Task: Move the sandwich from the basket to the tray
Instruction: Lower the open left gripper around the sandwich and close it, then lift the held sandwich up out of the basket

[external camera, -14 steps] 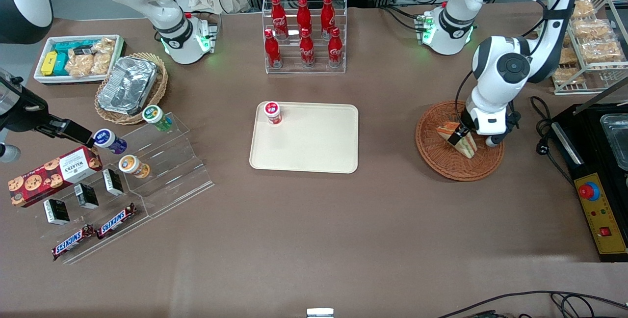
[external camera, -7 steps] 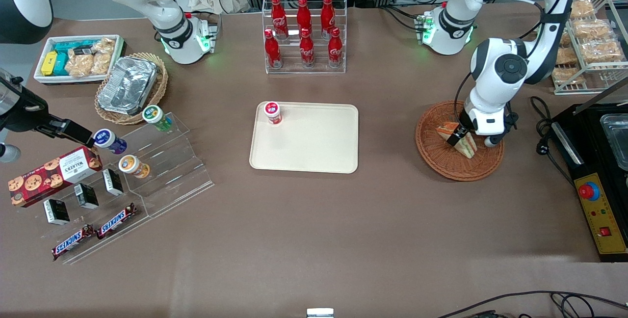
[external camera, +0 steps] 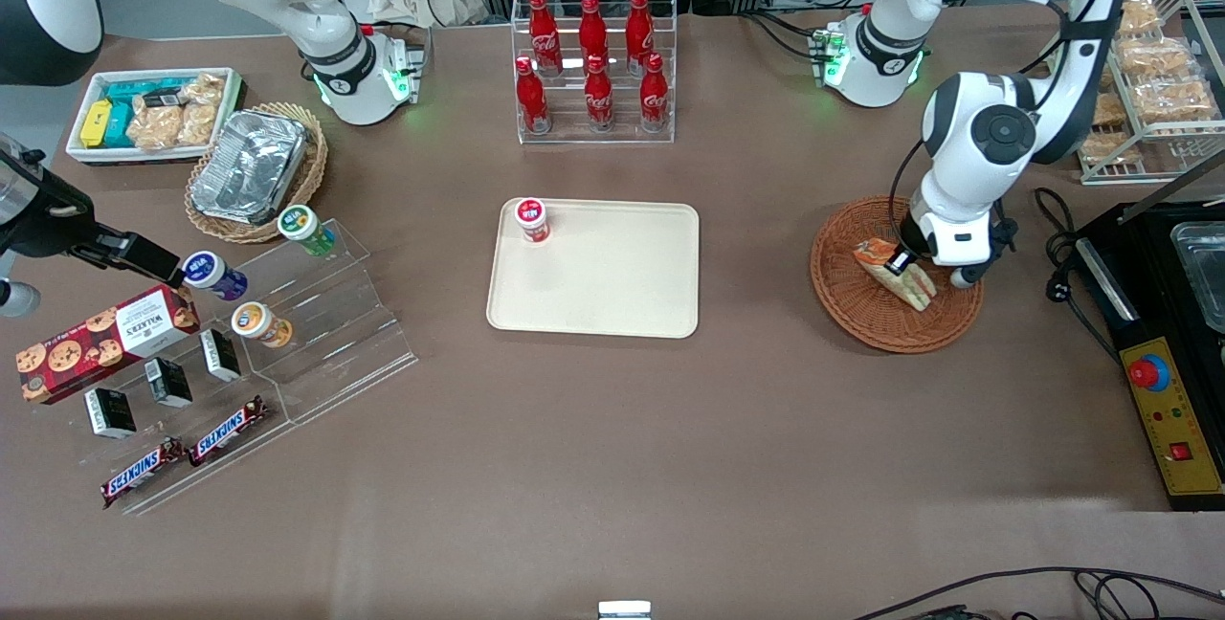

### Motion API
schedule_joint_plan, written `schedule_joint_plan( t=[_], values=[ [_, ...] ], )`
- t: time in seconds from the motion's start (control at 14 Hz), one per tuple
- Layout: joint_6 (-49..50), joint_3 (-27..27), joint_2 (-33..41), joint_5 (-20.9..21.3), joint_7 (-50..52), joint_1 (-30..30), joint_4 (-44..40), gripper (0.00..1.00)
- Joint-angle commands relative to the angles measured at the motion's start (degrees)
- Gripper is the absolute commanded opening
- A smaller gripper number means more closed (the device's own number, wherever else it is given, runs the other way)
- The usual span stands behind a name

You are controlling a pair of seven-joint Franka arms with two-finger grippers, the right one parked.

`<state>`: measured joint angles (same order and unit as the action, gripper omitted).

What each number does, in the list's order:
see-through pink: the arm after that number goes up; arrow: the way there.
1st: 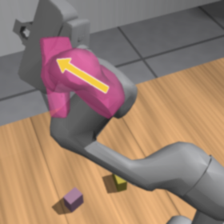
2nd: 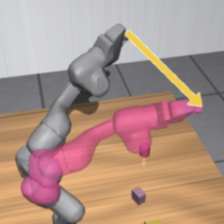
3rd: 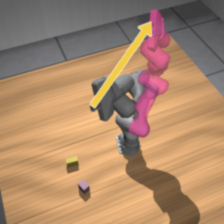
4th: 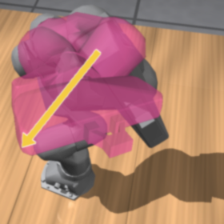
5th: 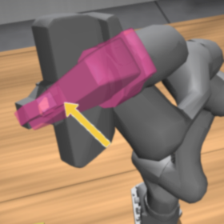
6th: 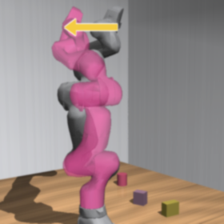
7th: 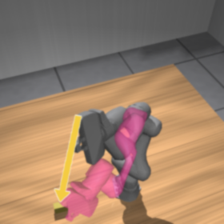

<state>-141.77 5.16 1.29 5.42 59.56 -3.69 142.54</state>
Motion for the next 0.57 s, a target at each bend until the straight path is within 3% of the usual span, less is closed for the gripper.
schedule_joint_plan(
  t=[0.0, 0.5],
  values=[
    [10.6, 0.4, 2.9, 1.2, 0.6, 0.0, -6.3, 0.00],
    [44.9, 0.4, 2.5, -2.2, -10.7, 0.1, -34.1, 0.00]
  ],
)
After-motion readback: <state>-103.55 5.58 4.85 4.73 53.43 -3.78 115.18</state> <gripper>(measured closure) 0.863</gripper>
